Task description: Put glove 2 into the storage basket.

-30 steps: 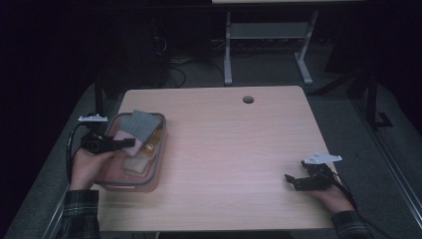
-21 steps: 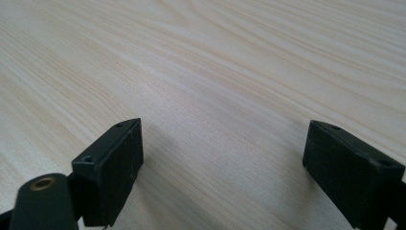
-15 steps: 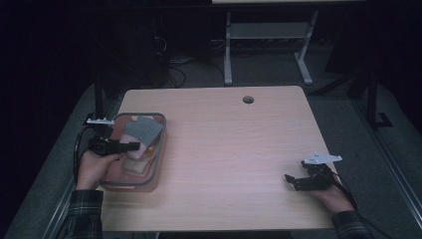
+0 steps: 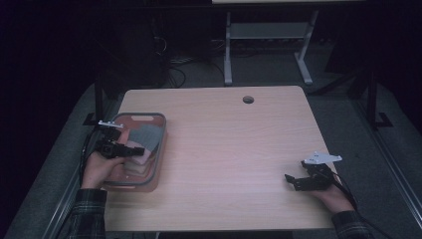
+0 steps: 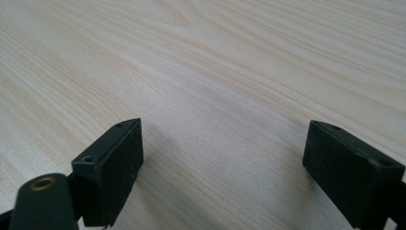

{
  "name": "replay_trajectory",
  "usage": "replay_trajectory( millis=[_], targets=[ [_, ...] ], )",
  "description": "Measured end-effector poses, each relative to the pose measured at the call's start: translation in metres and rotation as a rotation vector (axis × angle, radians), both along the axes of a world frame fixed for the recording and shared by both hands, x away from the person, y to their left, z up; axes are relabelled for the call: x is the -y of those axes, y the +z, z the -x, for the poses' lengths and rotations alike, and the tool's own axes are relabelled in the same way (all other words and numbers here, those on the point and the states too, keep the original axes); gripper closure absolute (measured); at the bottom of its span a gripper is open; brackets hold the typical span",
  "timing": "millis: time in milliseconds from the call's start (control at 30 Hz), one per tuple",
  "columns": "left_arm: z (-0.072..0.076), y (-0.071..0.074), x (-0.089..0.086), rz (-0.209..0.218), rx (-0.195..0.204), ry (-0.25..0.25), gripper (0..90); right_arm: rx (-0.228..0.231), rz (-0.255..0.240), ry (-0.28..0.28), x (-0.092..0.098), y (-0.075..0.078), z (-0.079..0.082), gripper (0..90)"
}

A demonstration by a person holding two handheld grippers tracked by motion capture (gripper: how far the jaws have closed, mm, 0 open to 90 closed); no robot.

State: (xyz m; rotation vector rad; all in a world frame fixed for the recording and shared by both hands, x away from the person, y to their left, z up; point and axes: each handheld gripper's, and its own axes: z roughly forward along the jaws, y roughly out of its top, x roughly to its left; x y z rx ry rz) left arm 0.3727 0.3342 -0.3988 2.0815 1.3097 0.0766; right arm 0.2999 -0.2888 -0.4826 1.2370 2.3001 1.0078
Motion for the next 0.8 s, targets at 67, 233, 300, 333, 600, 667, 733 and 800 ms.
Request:
replay_trajectory(
  millis=[67,233,300,333,600,667,733,800],
  targets=[
    [0.000,0.000,0.001,-0.013,0.006,0.002,47.5,0.001,0.000,0.000,0.000,0.000,0.000,13.3],
    [0.002,0.002,-0.004,-0.071,0.054,0.024,28.3,0.001,0.000,0.001,0.000,0.000,0.000,13.3],
    [0.003,0.006,-0.008,-0.072,0.092,0.037,19.8,0.000,0.000,0.000,0.000,0.000,0.000,13.3],
    [0.003,0.006,-0.008,-0.072,0.092,0.037,17.3,0.000,0.000,0.000,0.000,0.000,0.000,13.3],
    [0.007,0.018,-0.013,-0.063,0.163,0.052,13.8,0.001,0.000,0.000,0.000,0.000,0.000,13.3],
    [0.008,0.021,-0.013,-0.061,0.178,0.054,13.5,0.001,0.000,0.001,0.000,0.000,0.000,13.3],
    [0.009,0.024,-0.013,-0.057,0.190,0.049,13.5,0.000,0.000,0.000,0.000,0.000,0.000,13.3],
    [0.009,0.027,-0.011,-0.043,0.201,0.039,13.5,0.000,0.000,0.000,0.000,0.000,0.000,13.3]
  ],
)
